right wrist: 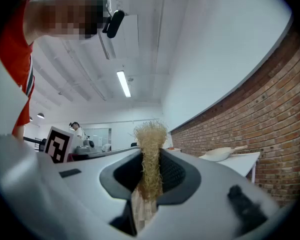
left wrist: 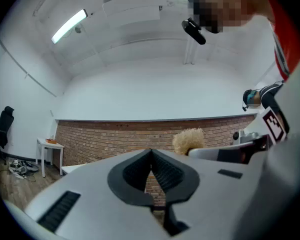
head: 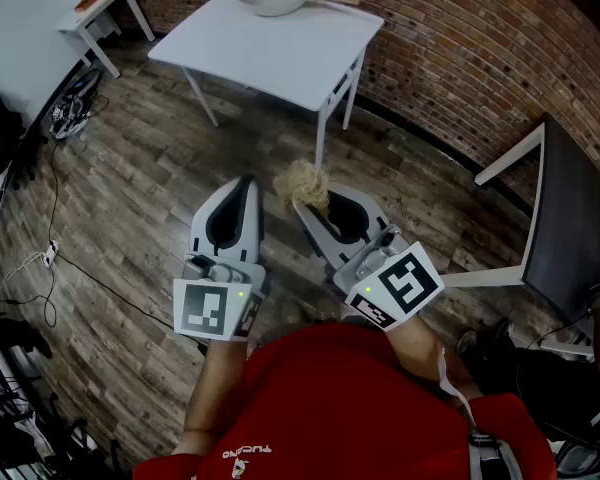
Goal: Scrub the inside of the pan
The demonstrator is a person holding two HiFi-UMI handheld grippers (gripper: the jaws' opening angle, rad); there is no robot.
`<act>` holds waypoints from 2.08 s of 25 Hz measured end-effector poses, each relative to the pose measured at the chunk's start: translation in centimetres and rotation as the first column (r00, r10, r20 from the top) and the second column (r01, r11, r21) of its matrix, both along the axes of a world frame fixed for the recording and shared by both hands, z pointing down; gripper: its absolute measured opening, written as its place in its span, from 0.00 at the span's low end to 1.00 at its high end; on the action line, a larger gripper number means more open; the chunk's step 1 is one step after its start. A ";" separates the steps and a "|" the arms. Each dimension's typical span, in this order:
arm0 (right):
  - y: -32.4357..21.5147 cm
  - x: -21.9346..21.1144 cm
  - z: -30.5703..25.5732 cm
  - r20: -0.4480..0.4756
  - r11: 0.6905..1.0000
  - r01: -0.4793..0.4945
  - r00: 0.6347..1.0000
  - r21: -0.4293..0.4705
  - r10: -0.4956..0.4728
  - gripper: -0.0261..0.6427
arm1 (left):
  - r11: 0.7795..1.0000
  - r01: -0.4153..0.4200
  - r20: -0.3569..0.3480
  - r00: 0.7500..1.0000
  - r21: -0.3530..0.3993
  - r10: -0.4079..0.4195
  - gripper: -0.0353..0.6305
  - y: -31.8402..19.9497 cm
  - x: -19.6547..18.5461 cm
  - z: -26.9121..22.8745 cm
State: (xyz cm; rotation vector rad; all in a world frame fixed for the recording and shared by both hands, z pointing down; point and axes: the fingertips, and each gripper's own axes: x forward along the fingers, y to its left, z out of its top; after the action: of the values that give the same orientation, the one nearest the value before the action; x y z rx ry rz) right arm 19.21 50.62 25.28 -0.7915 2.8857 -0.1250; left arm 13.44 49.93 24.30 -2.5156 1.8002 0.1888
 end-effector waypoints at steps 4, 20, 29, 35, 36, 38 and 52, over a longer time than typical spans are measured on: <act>-0.4 -0.5 0.0 -0.005 1.000 0.000 1.000 -0.001 0.000 0.17 | 1.000 0.011 0.008 1.000 0.002 -0.011 0.07 -0.4 -0.6 -0.1; -1.3 -2.0 0.1 0.006 1.000 -0.018 1.000 -0.006 0.018 0.17 | 1.000 -0.006 -0.015 1.000 0.000 0.006 0.07 -1.4 -2.7 0.5; -2.5 -4.5 0.8 -0.001 0.999 -0.050 0.999 -0.001 0.050 0.17 | 1.000 -0.028 -0.014 1.000 0.000 0.028 0.07 -2.3 -6.4 1.6; -3.3 -5.6 1.4 -0.014 0.996 -0.084 0.996 -0.014 0.083 0.17 | 0.999 -0.041 -0.034 0.999 -0.012 0.040 0.07 -3.3 -8.5 2.7; -3.5 -5.7 1.4 -0.016 0.996 -0.085 0.996 -0.016 0.085 0.17 | 0.999 -0.042 -0.036 0.998 -0.012 0.041 0.07 -3.5 -8.7 2.7; -4.0 -6.1 1.3 -0.018 0.996 -0.086 0.996 -0.013 0.085 0.17 | 0.999 -0.041 -0.038 0.998 -0.010 0.041 0.07 -4.2 -9.1 2.5; -15.3 -7.8 2.5 0.004 0.996 -0.086 0.996 -0.027 0.086 0.17 | 1.000 -0.009 -0.006 1.000 -0.009 0.009 0.07 -14.3 -11.9 2.8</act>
State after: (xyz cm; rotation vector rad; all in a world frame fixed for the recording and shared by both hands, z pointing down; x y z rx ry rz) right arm 11.41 35.31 27.76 -0.9168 2.8459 -0.1563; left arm 1.52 35.61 27.08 -2.5321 1.7968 0.1899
